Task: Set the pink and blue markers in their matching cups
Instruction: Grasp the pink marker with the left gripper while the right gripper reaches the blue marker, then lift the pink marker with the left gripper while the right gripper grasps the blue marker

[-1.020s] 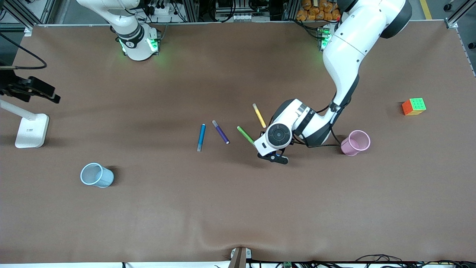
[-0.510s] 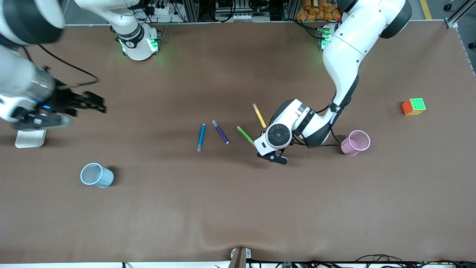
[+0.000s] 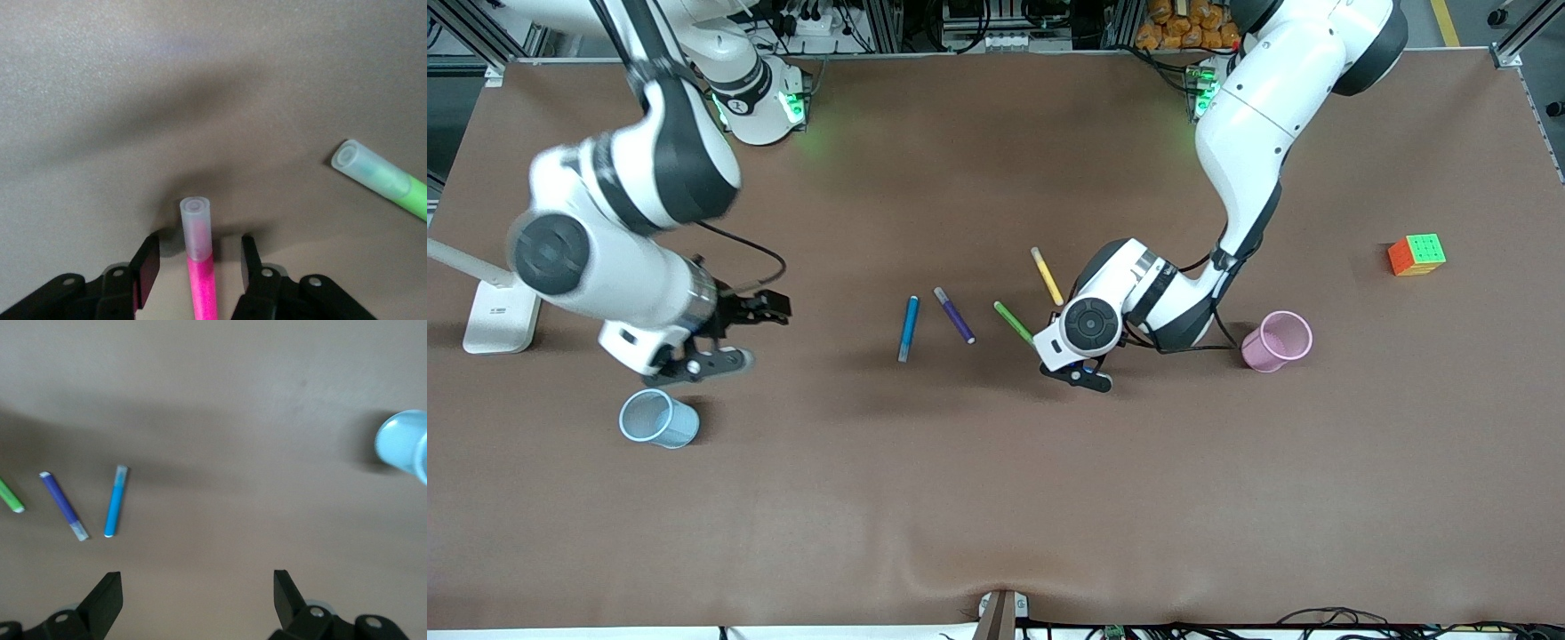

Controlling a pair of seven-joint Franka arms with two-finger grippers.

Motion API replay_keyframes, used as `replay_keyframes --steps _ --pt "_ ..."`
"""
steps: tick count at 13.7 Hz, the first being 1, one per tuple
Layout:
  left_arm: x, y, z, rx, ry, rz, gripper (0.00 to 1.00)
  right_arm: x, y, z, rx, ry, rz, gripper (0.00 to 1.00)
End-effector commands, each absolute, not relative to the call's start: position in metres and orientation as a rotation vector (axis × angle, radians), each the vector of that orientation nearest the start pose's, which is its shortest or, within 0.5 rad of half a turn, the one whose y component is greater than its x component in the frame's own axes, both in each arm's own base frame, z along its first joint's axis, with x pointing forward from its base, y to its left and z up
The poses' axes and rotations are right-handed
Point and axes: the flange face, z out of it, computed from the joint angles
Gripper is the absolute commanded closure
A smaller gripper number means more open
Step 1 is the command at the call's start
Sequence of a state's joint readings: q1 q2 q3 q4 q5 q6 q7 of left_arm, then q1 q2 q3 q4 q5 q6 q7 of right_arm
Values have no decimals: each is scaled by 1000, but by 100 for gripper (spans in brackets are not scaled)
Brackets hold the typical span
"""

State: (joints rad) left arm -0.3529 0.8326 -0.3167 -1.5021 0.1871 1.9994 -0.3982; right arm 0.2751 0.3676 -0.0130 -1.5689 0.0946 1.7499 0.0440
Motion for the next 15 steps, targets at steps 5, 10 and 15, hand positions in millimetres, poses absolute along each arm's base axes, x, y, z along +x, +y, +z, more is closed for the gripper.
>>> replay_keyframes --steps 5,10,15 --pt "564 -389 179 -2989 489 400 100 651 199 323 -3024 -132 338 0" --pt "600 -356 271 -3018 406 208 100 649 248 268 -3066 -21 255 0" --pt "607 -337 358 -3044 342 85 100 604 306 222 -3127 76 178 0"
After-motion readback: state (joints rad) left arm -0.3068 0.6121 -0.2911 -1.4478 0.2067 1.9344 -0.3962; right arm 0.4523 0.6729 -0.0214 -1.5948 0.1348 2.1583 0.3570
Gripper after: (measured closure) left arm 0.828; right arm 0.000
